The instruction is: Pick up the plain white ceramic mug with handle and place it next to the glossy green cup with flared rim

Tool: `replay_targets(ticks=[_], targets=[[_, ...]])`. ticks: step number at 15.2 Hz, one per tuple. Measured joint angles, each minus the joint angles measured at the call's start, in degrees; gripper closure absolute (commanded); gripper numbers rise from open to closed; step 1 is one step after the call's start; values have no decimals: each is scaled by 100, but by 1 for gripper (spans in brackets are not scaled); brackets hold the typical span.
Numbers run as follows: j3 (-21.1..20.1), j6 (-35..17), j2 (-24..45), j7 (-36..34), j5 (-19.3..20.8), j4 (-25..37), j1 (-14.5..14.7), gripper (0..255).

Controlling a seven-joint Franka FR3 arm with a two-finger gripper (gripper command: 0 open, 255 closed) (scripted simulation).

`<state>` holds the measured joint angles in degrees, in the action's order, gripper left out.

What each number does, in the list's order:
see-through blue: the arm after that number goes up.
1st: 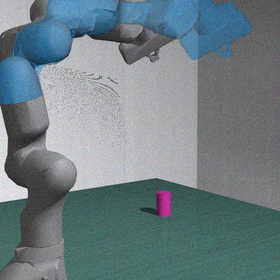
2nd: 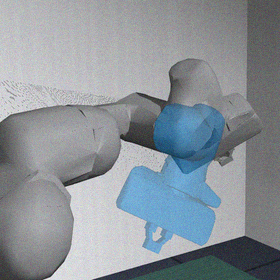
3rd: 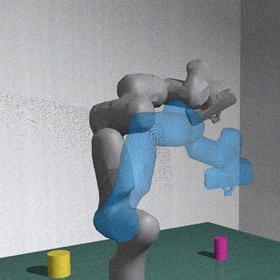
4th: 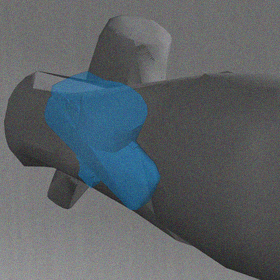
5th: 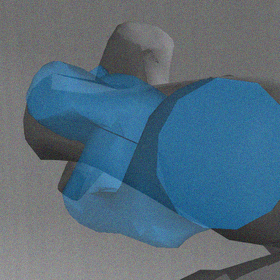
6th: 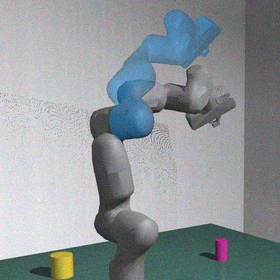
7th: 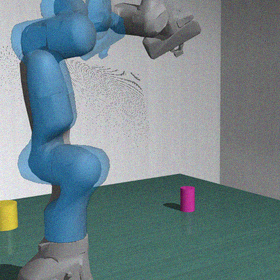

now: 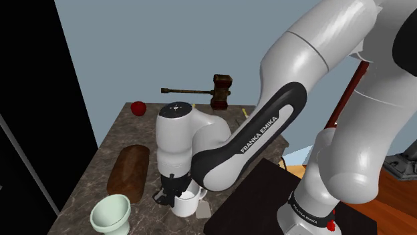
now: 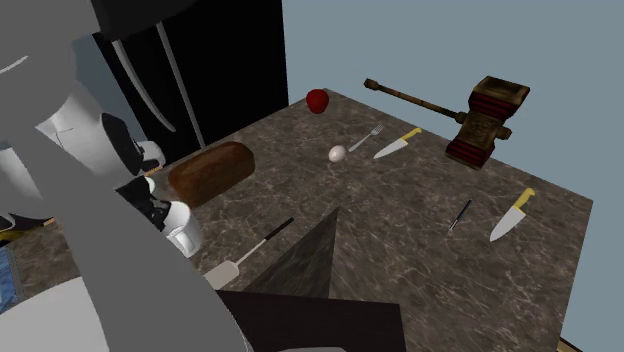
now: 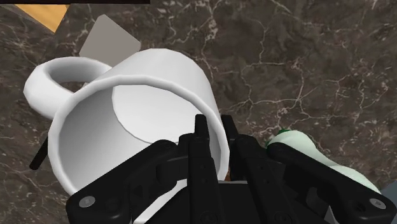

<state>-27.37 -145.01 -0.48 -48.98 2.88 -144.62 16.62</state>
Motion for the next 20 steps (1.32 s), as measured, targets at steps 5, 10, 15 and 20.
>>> replay_targets(ticks=[5, 10, 15, 20], targets=[[48, -410, 416, -287, 399, -52, -14, 255], [173, -787, 851, -652, 883, -59, 41, 255], [410, -1135, 1304, -1038, 1415, -14, 173, 255], [591, -1334, 1566, -1279, 1727, 23, 301, 255]])
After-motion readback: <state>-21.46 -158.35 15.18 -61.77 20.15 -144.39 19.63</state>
